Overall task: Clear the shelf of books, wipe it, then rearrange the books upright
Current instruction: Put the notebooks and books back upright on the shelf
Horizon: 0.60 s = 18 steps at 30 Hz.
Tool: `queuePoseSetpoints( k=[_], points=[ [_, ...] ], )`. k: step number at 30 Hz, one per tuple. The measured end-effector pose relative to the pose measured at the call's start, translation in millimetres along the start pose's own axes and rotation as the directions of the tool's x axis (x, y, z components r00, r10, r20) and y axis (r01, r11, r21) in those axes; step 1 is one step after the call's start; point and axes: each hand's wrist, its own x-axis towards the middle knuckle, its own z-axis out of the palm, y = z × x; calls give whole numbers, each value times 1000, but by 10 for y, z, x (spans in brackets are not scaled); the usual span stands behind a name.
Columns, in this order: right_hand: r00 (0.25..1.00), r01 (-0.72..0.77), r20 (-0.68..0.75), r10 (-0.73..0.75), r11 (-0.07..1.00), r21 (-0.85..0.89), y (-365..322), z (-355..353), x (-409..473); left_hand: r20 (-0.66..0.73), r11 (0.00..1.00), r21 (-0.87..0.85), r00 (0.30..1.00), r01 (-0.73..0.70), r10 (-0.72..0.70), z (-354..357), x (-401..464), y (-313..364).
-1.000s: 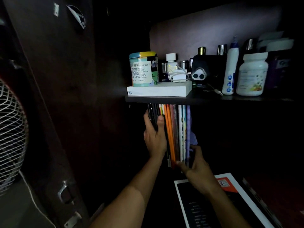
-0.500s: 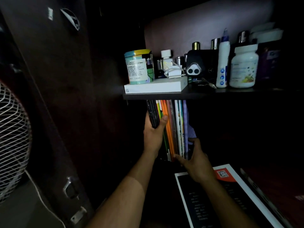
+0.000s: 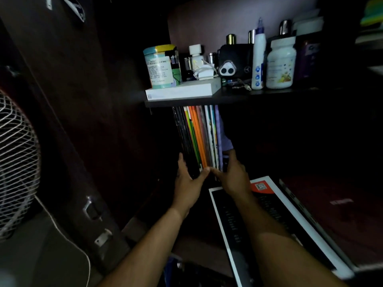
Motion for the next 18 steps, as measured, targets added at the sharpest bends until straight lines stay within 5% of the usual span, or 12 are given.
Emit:
queuePoseSetpoints(
  k=[3,6,8,12,15,18],
  points=[
    [998,-53,-27,54,998,15,-53,-40,-5,-72,970,239,995,-45,64,39,-265,12],
    [996,-65,-47,71,990,124,-130,-109,12,213,725,662,975,-189,59,90,-438,84],
    [992,-35,-116,58,981,189,-171,-230,-7,353,601,737,934,-309,48,141,-449,85],
    [985,-5,-172,21,996,94,-142,-431,-12,381,608,721,923,-333,54,188,-372,68],
    [993,-11,112,39,969,-246,36,-558,-7,384,646,699,923,-306,22,148,-359,77],
    [957,107,282,71,815,-569,277,-784,-195,344,781,577,938,-238,31,121,-365,73]
  ],
)
